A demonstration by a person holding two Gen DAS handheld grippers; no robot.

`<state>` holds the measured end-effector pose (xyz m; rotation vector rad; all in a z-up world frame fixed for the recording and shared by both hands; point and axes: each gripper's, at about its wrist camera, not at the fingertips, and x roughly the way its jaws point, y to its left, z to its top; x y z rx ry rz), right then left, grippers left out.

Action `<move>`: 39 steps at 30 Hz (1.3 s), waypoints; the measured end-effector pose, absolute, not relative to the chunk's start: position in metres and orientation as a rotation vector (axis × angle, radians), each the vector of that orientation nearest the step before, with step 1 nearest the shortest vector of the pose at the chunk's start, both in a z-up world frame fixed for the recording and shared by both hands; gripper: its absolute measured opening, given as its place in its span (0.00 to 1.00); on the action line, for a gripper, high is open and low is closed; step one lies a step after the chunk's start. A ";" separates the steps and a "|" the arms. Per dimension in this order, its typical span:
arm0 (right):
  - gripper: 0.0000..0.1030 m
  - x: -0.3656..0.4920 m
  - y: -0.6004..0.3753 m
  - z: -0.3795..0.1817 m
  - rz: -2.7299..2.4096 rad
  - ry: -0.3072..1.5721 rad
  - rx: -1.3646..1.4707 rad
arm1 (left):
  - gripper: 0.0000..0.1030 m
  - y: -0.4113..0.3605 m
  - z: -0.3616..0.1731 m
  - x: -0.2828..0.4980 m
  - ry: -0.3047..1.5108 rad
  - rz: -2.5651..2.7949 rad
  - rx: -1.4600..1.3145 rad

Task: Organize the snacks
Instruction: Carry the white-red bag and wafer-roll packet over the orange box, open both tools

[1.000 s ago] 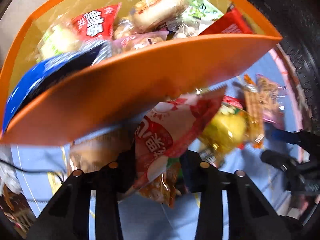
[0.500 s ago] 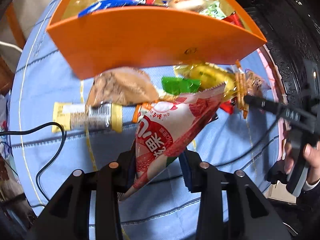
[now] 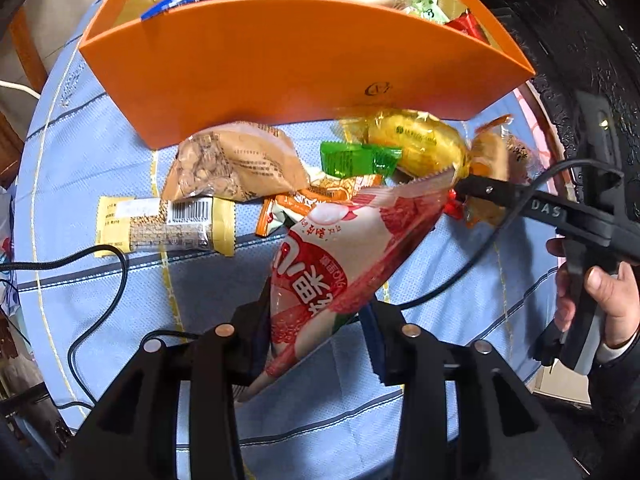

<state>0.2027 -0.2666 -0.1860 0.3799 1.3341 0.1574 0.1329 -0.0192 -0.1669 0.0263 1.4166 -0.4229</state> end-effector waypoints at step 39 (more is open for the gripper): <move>0.23 0.271 -0.242 -0.042 0.281 1.014 0.306 | 0.39 -0.034 -0.063 0.255 1.147 -0.391 -0.042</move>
